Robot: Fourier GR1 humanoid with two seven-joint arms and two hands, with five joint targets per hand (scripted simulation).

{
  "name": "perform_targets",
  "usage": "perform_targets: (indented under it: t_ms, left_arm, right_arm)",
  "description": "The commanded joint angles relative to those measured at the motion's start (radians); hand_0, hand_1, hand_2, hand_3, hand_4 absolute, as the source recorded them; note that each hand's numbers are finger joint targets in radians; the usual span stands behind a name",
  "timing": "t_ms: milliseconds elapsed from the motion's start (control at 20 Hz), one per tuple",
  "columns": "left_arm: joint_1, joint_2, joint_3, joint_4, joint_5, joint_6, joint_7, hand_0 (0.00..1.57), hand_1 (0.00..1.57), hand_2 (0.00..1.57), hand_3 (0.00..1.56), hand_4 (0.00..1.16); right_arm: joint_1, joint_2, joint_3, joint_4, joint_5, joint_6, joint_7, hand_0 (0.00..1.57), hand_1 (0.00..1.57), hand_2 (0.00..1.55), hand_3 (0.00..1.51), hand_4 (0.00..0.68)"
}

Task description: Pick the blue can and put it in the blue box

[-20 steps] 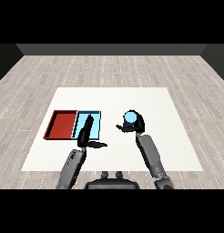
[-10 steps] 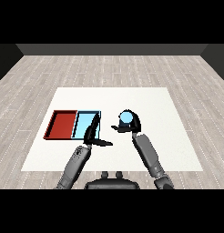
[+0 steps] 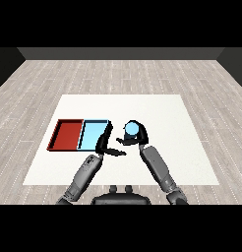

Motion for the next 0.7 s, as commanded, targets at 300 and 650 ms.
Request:
perform_targets:
  t_ms: [300, 650]
  left_arm:
    - [-0.102, 0.0, -0.14, 0.18, 0.151, 0.12, -0.087, 0.0, 0.0, 0.0, 0.0, 0.0]
    - [-0.154, 0.0, -0.114, 0.228, 0.193, 0.077, -0.092, 0.0, 0.0, 0.0, 0.0, 0.0]
  right_arm:
    - [-0.04, 0.0, 0.01, -0.034, -0.028, -0.008, 0.045, 1.43, 1.43, 1.46, 1.37, 0.552]
    - [-0.026, 0.0, 0.104, 0.05, -0.071, -0.033, -0.077, 1.44, 1.44, 1.46, 1.37, 0.561]
